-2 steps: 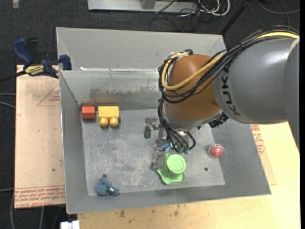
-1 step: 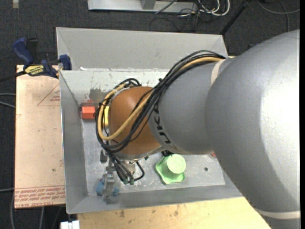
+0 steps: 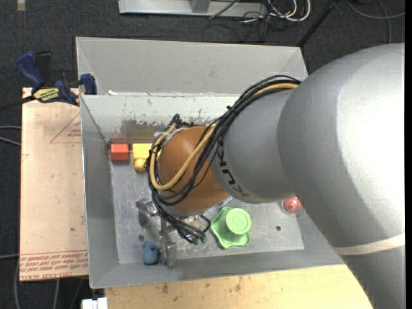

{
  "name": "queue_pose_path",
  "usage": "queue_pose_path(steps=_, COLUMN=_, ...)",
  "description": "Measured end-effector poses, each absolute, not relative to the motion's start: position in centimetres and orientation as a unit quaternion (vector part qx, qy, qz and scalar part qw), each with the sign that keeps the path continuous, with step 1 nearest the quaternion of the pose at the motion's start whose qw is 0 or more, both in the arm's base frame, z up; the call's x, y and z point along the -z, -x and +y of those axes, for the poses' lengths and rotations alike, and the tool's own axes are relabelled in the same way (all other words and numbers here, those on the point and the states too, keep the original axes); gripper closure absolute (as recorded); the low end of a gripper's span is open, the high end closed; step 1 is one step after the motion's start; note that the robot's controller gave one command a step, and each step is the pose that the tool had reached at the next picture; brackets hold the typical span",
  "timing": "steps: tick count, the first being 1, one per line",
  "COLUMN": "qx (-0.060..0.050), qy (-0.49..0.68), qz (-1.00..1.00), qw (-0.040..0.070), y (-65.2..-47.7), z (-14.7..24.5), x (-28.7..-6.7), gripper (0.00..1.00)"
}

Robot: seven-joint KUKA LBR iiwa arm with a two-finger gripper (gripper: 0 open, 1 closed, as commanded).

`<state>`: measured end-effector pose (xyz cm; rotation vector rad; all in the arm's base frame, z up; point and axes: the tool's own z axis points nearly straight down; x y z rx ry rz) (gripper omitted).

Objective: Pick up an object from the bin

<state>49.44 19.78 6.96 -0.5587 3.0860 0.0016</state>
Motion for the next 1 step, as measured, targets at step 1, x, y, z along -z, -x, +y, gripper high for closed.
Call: queue_pose_path(steps=1, qx=-0.001, qy=0.179, qz=0.984, qw=0.001, y=-49.33, z=19.92, x=-7.05, gripper=1.0)
